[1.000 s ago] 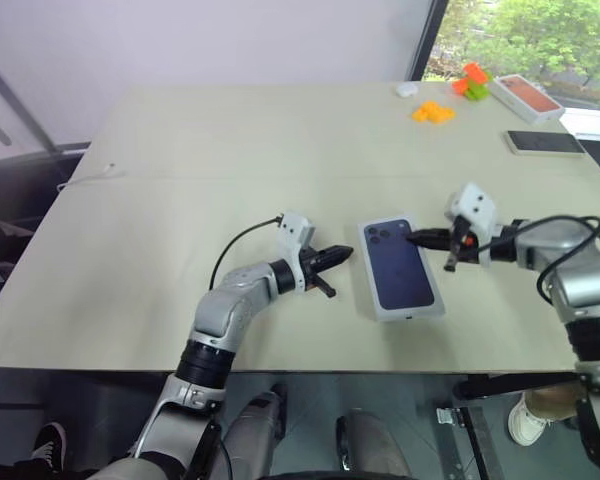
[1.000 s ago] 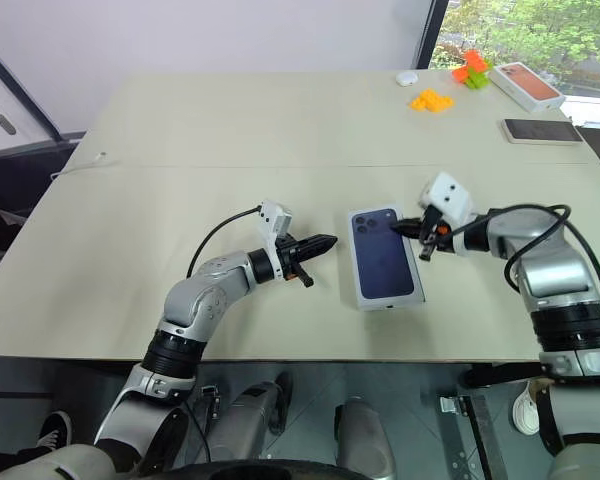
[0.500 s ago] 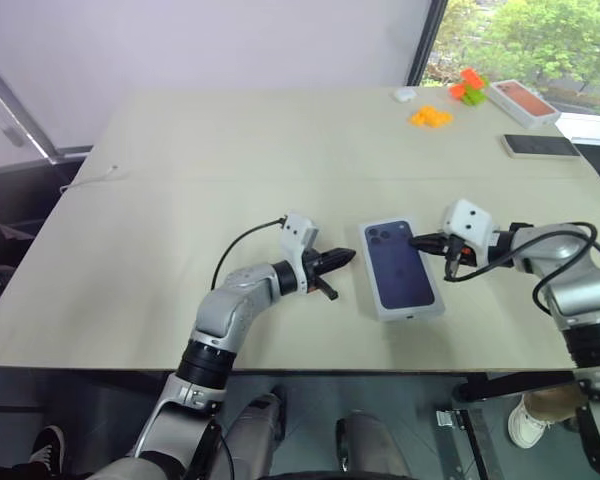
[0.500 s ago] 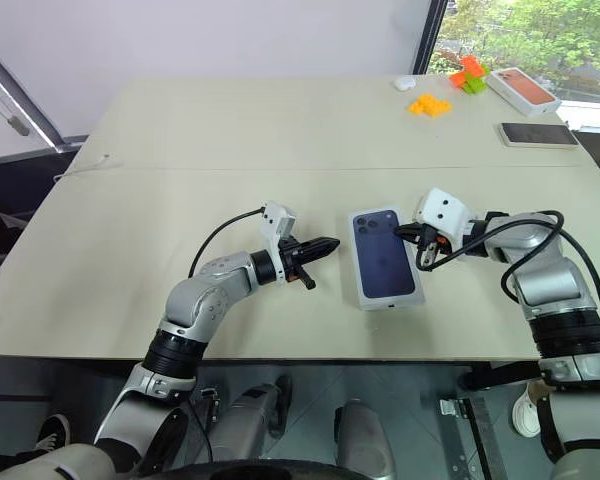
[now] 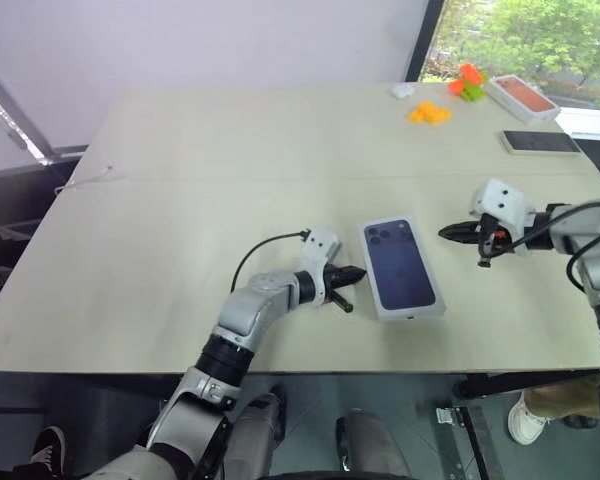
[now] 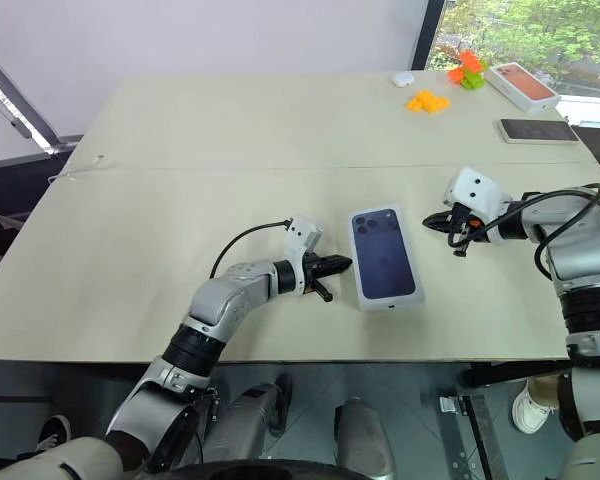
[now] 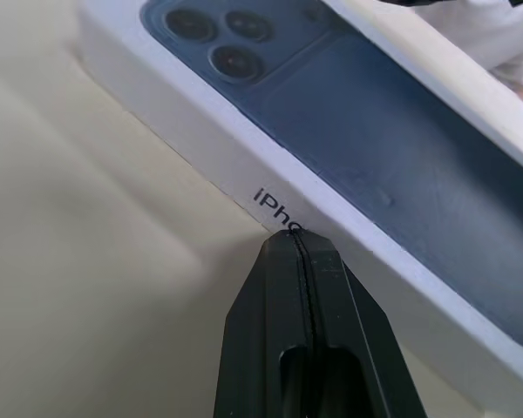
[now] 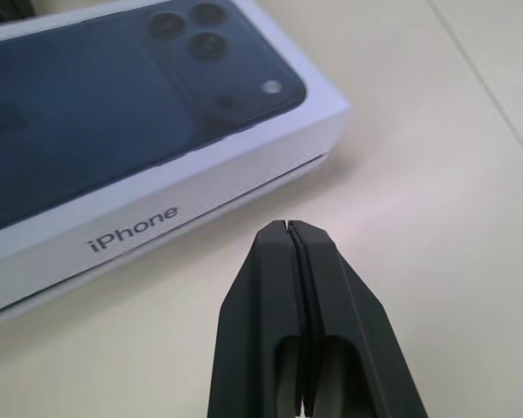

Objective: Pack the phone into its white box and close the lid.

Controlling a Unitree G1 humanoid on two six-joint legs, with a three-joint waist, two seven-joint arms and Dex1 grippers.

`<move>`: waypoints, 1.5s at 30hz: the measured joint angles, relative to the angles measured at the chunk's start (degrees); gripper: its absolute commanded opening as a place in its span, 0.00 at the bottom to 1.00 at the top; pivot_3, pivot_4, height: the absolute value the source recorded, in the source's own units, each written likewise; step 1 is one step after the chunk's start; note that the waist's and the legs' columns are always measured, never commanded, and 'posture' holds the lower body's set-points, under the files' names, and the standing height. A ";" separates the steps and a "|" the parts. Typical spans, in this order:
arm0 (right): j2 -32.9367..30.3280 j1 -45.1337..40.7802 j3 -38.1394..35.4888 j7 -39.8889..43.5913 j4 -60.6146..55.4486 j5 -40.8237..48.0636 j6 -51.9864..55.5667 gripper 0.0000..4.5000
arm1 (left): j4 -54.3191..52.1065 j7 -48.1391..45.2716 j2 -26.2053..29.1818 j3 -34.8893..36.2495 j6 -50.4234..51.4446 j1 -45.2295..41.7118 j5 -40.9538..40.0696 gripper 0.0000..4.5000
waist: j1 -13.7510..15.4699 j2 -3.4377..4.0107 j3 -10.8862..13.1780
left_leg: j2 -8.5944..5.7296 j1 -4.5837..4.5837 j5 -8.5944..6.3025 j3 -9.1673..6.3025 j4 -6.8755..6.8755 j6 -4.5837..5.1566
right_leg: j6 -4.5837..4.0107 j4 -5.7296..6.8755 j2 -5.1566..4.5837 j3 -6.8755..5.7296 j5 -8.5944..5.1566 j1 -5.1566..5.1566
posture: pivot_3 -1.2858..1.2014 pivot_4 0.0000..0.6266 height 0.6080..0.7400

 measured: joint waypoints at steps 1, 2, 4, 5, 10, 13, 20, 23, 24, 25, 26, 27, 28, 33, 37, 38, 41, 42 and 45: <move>-0.01 1.04 0.57 0.01 -0.23 -0.68 -0.46 0.01 | 0.59 -0.48 0.22 -0.74 -0.60 -0.56 0.76 0.00 | 0.01 0.01 0.00 | 0.00 0.00 0.00 0.00 0.00 0.00 | 0.00 0.00 0.00 0.00 0.00 0.01 | 0.52 0.24 1.00; 0.03 1.99 1.16 0.05 -0.61 -1.03 -0.76 0.01 | 1.10 -0.75 0.30 -1.15 -1.07 -0.93 1.03 0.00 | 0.02 0.02 -0.01 | -0.01 0.00 -0.01 0.00 0.01 -0.02 | 0.00 0.00 0.00 0.00 0.00 0.01 | 0.52 0.24 1.00; 0.11 3.32 1.72 0.05 -1.61 -1.60 -0.84 0.01 | 1.83 -1.09 0.20 -1.12 -1.07 -1.43 1.09 0.00 | 0.04 0.02 -0.01 | -0.02 0.00 -0.03 0.00 0.03 -0.05 | 0.00 0.00 -0.02 0.01 0.00 0.02 | 0.52 0.24 1.00; 0.12 3.74 1.79 -0.01 -2.19 -1.71 -0.82 0.01 | 2.17 -1.21 0.17 -1.12 -1.03 -1.71 1.12 0.00 | 0.04 0.02 -0.01 | -0.02 0.00 -0.04 0.00 0.05 -0.05 | 0.00 0.00 -0.02 0.01 0.00 0.02 | 0.52 0.24 1.00; 0.72 4.26 1.87 -0.33 -4.96 -1.81 -0.25 0.01 | 2.66 -1.70 -0.37 -0.47 -0.72 -1.92 0.91 0.00 | 0.05 0.01 -0.01 | -0.02 0.00 -0.05 0.00 0.04 -0.08 | 0.00 0.00 -0.02 0.01 0.00 0.02 | 0.52 0.24 1.00; 0.64 4.26 1.87 -0.41 -4.97 -2.32 -0.61 0.01 | 2.65 -1.70 -0.95 0.53 0.04 -1.90 0.63 0.00 | 0.09 0.01 0.00 | -0.03 -0.03 -0.04 0.00 0.02 -0.04 | 0.00 -0.01 -0.03 0.00 0.00 0.01 | 0.52 0.24 1.00; -0.05 4.23 1.87 0.10 -3.29 -3.84 -2.23 0.01 | -0.21 -1.86 -1.94 1.15 1.80 -1.79 -0.16 0.00 | 0.05 0.00 0.00 | -0.03 -0.03 -0.03 0.00 0.01 -0.02 | 0.01 -0.01 -0.03 -0.01 -0.01 0.01 | 0.52 0.24 1.00; -0.03 4.17 1.88 0.29 -3.18 -4.05 -2.19 0.01 | -1.37 -2.02 -2.20 1.41 2.38 -1.77 -0.60 0.00 | 0.03 0.01 0.00 | -0.03 -0.03 -0.03 0.00 0.02 -0.02 | 0.01 -0.01 -0.03 -0.01 -0.01 0.02 | 0.52 0.24 1.00; -0.03 4.13 1.88 0.26 -3.18 -4.21 -2.20 0.01 | -1.46 -2.06 -2.25 1.43 2.38 -1.71 -0.64 0.00 | 0.03 0.00 0.00 | -0.03 -0.03 -0.03 0.00 0.03 -0.02 | 0.01 -0.01 -0.03 -0.01 -0.01 0.02 | 0.52 0.24 1.00; -0.04 4.12 1.89 0.29 -3.17 -4.44 -2.19 0.01 | -1.52 -2.05 -2.36 1.52 2.38 -1.62 -0.69 0.00 | 0.00 0.00 0.00 | -0.03 -0.03 -0.03 0.00 0.03 -0.02 | 0.01 -0.01 -0.02 -0.01 -0.01 0.02 | 0.52 0.24 1.00; -0.03 4.12 1.90 0.36 -3.17 -4.48 -2.17 0.01 | -1.55 -2.04 -2.49 1.55 2.38 -1.61 -0.90 0.00 | 0.01 0.00 0.00 | -0.03 -0.03 -0.03 0.00 0.02 -0.02 | 0.01 -0.01 -0.02 -0.01 -0.01 0.01 | 0.52 0.24 1.00; -0.03 4.12 1.92 0.43 -3.18 -4.48 -2.10 0.01 | -1.71 -2.04 -2.55 1.54 2.38 -1.62 -1.20 0.00 | 0.03 0.00 0.00 | -0.03 -0.03 -0.02 0.00 0.02 -0.01 | 0.01 -0.01 -0.02 -0.01 -0.01 0.01 | 0.52 0.24 1.00; -0.02 4.11 1.92 0.47 -3.19 -4.48 -2.02 0.01 | -1.93 -2.04 -2.56 1.52 2.37 -1.64 -1.24 0.00 | 0.03 0.00 0.00 | -0.03 -0.03 -0.02 0.00 0.02 -0.01 | 0.01 -0.01 -0.02 -0.01 -0.01 0.01 | 0.52 0.24 1.00; 0.23 3.97 1.92 0.37 -3.31 -4.47 -1.59 0.01 | -2.30 -1.80 -2.57 1.57 2.31 -2.11 -1.43 0.00 | 0.04 0.00 0.00 | -0.03 -0.03 -0.02 0.00 0.02 -0.01 | 0.01 -0.01 -0.02 -0.01 -0.01 0.01 | 0.52 0.24 1.00; 0.22 3.79 1.92 -0.05 -3.37 -4.93 -1.68 0.01 | -2.84 -1.66 -1.07 1.47 3.60 -2.12 -1.45 0.00 | -0.08 0.00 0.00 | -0.02 -0.02 -0.01 0.00 0.02 0.00 | 0.02 0.00 -0.02 0.00 -0.01 0.01 | 0.52 0.24 1.00; 0.22 3.79 1.91 -0.04 -3.37 -4.94 -1.67 0.01 | -2.95 -1.64 -0.29 1.52 4.22 -1.99 -1.45 0.00 | -0.11 0.01 0.00 | -0.02 -0.02 -0.01 0.00 0.01 0.00 | 0.01 0.00 -0.01 0.00 -0.01 0.00 | 0.52 0.24 1.00; 0.21 3.79 1.92 -0.04 -3.38 -4.97 -1.63 0.01 | -3.89 -1.85 1.74 1.44 5.30 0.05 -1.65 0.00 | -0.05 0.01 0.00 | -0.02 -0.03 -0.01 -0.01 -0.01 0.01 | 0.01 0.00 -0.01 0.00 -0.01 -0.01 | 0.52 0.24 1.00; 0.21 3.79 1.92 -0.03 -3.38 -4.98 -1.63 0.01 | -3.85 -1.85 1.98 1.41 5.29 0.46 -1.59 0.00 | -0.01 0.02 0.00 | -0.02 -0.03 -0.01 0.00 0.00 0.01 | 0.01 0.00 -0.01 0.00 -0.01 -0.01 | 0.52 0.24 1.00; 0.25 3.69 1.92 -0.03 -3.37 -5.06 -1.82 0.01 | -2.35 -1.59 1.02 1.17 5.12 0.11 -1.28 0.00 | 0.30 0.01 0.00 | -0.04 -0.02 -0.04 -0.03 0.06 -0.03 | 0.01 -0.01 -0.03 -0.03 -0.01 0.00 | 0.52 0.24 1.00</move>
